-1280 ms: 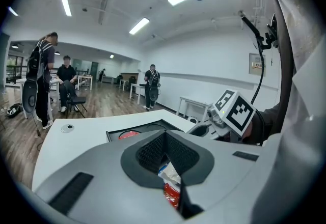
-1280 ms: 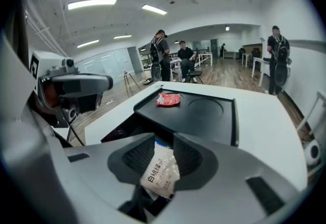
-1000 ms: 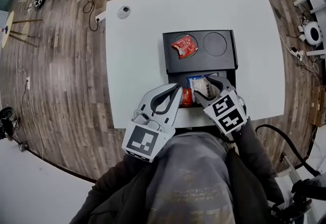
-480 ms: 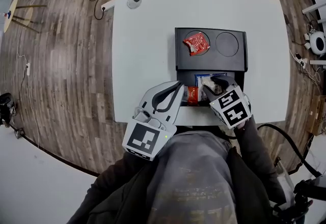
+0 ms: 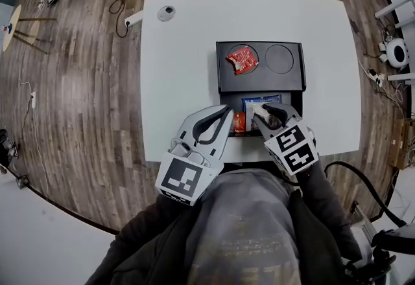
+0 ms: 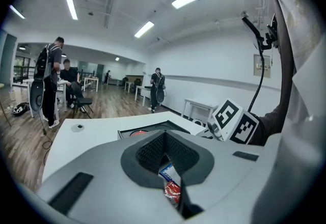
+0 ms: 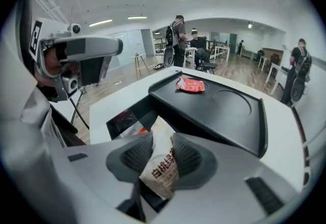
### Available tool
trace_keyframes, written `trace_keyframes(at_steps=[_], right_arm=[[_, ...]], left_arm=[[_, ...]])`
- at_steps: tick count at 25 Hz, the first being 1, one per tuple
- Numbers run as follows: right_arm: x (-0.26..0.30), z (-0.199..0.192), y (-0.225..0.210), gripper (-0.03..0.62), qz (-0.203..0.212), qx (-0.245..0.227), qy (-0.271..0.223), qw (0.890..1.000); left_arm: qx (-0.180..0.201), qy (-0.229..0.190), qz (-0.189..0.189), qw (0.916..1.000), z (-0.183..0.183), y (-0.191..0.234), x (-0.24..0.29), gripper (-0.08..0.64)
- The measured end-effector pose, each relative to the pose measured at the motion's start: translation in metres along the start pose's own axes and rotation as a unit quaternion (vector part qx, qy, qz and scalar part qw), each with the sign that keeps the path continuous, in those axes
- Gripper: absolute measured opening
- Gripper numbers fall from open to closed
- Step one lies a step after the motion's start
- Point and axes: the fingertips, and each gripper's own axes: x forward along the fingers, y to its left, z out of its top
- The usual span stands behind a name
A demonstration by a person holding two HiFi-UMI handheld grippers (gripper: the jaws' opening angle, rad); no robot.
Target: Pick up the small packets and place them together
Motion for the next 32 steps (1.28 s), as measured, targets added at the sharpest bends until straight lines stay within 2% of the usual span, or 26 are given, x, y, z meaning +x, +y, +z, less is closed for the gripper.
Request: trace_keyframes(at_steps=[6, 10, 13, 16, 19, 27, 29, 32], right_arm=[[-0.033, 0.045, 0.024, 0.131, 0.013, -0.009, -0.052, 0.999], [-0.052, 0.076, 0.004, 0.132, -0.006, -0.011, -0.089, 0.996], [-0.059, 0.093, -0.027, 0.132, -0.037, -0.006, -0.106, 0.994], [-0.055, 0.101, -0.066, 0.132, -0.076, 0.000, -0.101, 0.992], [-0.042, 0.098, -0.097, 0.132, -0.095, 0.013, -0.080, 0.992], [-0.009, 0.092, -0.116, 0.148, -0.087, 0.032, -0.049, 0.995], [-0.004, 0.091, -0.114, 0.180, -0.080, 0.029, -0.045, 0.995], [-0.004, 0.092, -0.112, 0.186, -0.077, 0.025, -0.050, 0.995]], left_arm=[[0.010, -0.023, -0.004, 0.9997, 0.010, 0.002, -0.011, 0.003], [0.011, -0.035, 0.005, 0.9993, 0.019, 0.006, -0.013, 0.003], [0.010, -0.036, 0.020, 0.9991, 0.020, 0.014, -0.016, 0.003], [0.002, -0.030, 0.040, 0.9988, 0.018, 0.027, -0.016, 0.003], [-0.011, -0.023, 0.058, 0.9980, 0.017, 0.038, -0.014, 0.003], [-0.038, 0.006, 0.085, 0.9957, 0.007, 0.057, -0.003, 0.003], [-0.040, 0.004, 0.083, 0.9958, 0.005, 0.056, -0.002, 0.003], [-0.040, 0.005, 0.079, 0.9960, 0.001, 0.054, -0.002, 0.003]])
